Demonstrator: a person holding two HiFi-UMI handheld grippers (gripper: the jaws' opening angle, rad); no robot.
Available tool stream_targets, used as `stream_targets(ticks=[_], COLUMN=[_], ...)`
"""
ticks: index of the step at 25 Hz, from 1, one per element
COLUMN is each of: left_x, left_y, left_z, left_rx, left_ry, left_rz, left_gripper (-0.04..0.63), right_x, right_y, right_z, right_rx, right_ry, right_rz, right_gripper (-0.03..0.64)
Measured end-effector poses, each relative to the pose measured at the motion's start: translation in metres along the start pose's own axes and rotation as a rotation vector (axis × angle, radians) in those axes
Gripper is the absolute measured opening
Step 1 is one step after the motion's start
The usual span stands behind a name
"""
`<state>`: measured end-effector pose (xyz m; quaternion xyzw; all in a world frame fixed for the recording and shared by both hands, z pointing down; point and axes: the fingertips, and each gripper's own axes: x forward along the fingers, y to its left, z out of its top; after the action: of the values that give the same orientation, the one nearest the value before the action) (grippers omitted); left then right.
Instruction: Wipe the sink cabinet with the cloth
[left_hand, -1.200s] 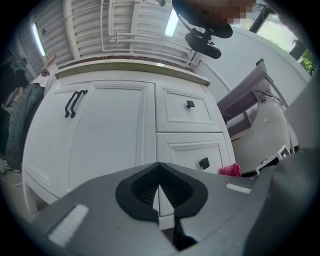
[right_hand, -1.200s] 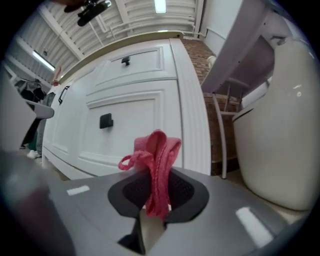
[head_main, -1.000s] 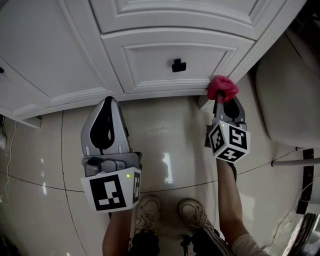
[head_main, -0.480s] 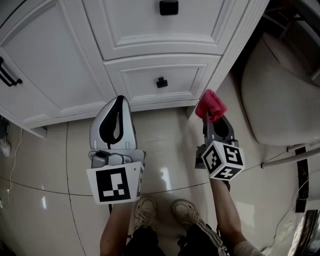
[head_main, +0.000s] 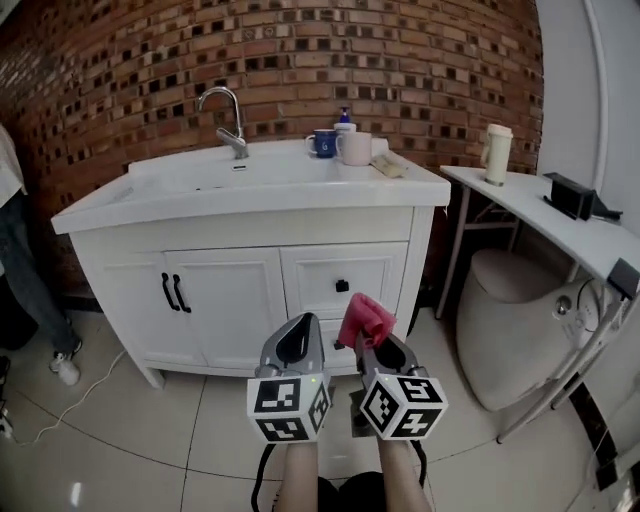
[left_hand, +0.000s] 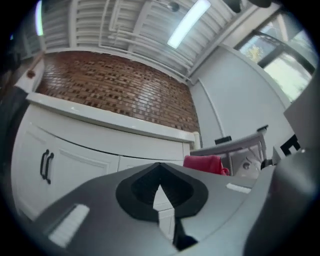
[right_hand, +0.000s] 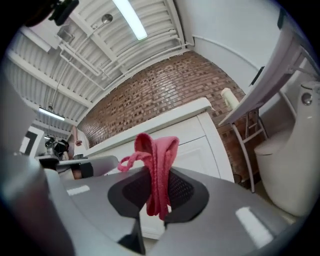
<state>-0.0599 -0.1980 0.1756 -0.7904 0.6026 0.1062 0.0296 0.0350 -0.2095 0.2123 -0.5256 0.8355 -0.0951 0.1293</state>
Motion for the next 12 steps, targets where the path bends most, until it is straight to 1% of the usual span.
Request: stream_targets(ticks=[1, 2, 3, 4, 6, 8, 9, 10, 12], left_x=[-0.004, -0.009, -0.015, -0.021, -0.029, -0.029, -0.028, -0.028, -0.026], left_y=[0.001, 0.0, -0.001, 0.0, 0.006, 0.017, 0.02, 0.021, 0.016], left_z=[0.005, 0.003, -0.004, -0.012, -0.019, -0.012, -0.008, -0.007, -0.009], left_rx=[-0.027, -0.03, -0.018, -0.004, 0.02, 0.078, 0.112, 0.133, 0.123], left_ry=[-0.035, -0.054, -0.055, -0.05, -0.06, -0.075, -0.075, -0.074, -0.07], left_rz=[0.018, 0.022, 0.017, 0.011, 0.017, 0.046, 0.06, 0.068, 0.054], left_gripper=[0.014, 0.015, 0.015, 0.01, 0.015, 0.015, 0.015, 0.015, 0.015], right_x=[-0.005, -0.012, -0.022, -0.032, -0.039, -0.025, -0.018, -0.014, -0.013], right_y=[0.009, 0.018, 0.026, 0.032, 0.04, 0.047, 0.045, 0.04, 0.022], right_z=[0.004, 0.002, -0.005, -0.016, -0.024, -0.006, 0.0, 0.001, -0.004], right_rx=[0.036, 0.066, 0.071, 0.046, -0.056, -0.183, -0.232, -0.253, -0.237], right_ry=[-0.018, -0.032, -0.035, -0.022, -0.007, -0.06, -0.073, -0.07, -0.045], right_rz=[-0.014, -0.021, -0.01, 0.012, 0.062, 0.093, 0.087, 0.072, 0.034], right_gripper=[0.061, 0.061, 0.061, 0.061, 0.061, 0.061, 0.061, 0.061, 0.061])
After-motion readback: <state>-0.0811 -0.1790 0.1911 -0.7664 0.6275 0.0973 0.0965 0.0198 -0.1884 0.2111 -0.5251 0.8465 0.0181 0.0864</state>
